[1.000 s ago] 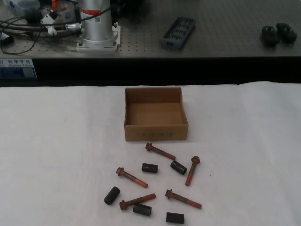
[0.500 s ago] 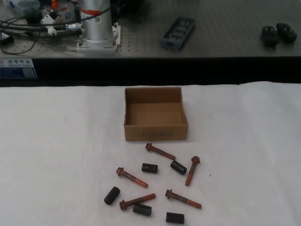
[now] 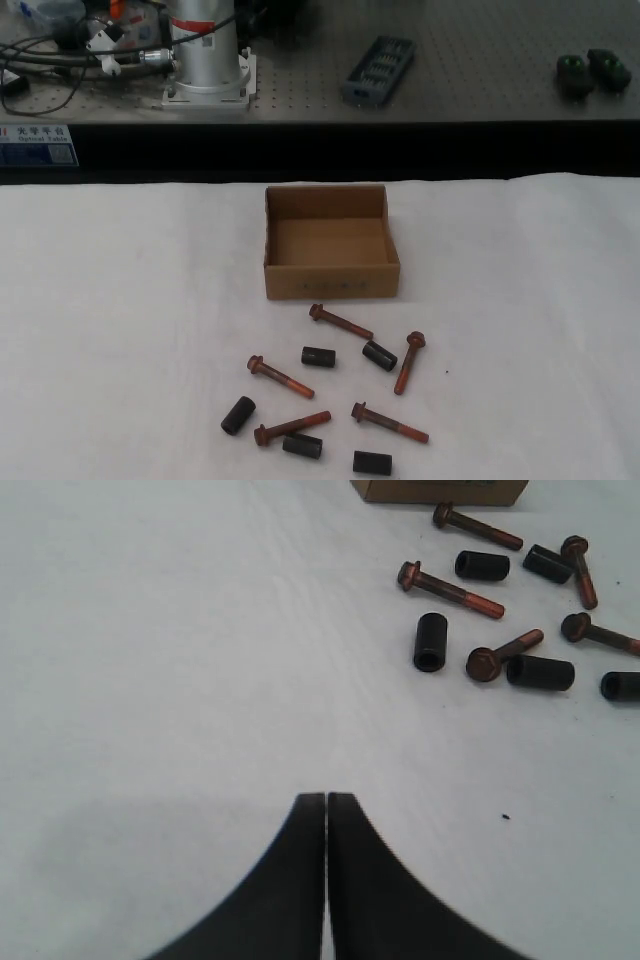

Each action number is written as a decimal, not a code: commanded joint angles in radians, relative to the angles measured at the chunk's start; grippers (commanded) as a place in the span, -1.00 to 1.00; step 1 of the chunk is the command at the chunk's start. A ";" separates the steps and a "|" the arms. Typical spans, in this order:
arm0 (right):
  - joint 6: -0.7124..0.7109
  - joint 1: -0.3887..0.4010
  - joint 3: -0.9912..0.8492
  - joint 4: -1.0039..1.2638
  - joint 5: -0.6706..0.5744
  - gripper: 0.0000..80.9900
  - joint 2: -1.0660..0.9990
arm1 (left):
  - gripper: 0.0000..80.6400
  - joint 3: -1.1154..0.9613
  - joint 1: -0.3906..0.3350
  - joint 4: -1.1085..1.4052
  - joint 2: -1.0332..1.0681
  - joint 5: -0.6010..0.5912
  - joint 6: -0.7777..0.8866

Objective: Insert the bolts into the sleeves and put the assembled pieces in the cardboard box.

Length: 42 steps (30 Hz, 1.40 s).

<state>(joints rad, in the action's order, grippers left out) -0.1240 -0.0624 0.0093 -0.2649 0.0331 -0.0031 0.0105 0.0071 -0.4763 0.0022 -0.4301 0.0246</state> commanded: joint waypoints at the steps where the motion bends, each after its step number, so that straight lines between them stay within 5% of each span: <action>1: -0.005 -0.007 -0.009 0.007 0.002 -0.92 0.003 | -0.98 -0.011 -0.004 0.007 -0.002 -0.012 0.000; 9: 0.022 -0.007 -0.009 0.009 -0.015 -0.92 0.003 | -0.98 -0.011 -0.004 0.007 -0.002 -0.034 0.000; 17: 0.294 -0.007 -0.009 0.036 -0.161 -0.92 0.003 | -0.98 -0.011 -0.004 0.081 -0.002 0.030 0.289; 25: 0.427 -0.005 -0.041 -0.005 -0.385 -0.92 0.003 | -0.98 -0.011 -0.004 0.279 -0.002 -0.084 0.282; 30: 0.377 -0.005 -0.160 -0.043 -0.522 -0.92 -0.091 | -0.98 -0.068 -0.004 0.212 -0.002 -0.110 0.236; 36: 0.142 0.000 -0.398 -0.248 -0.614 -0.92 -0.375 | -0.98 -0.179 -0.004 0.104 0.061 -0.165 0.236; 42: -0.022 0.155 -0.589 -0.287 -0.678 -0.92 -0.614 | -0.98 -0.311 -0.004 0.052 0.252 -0.165 0.146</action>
<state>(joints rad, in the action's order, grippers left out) -0.0759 0.0428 -0.5211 -0.5270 -0.6099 -0.5573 -0.1895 0.0071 -0.3905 0.1068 -0.5833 0.2547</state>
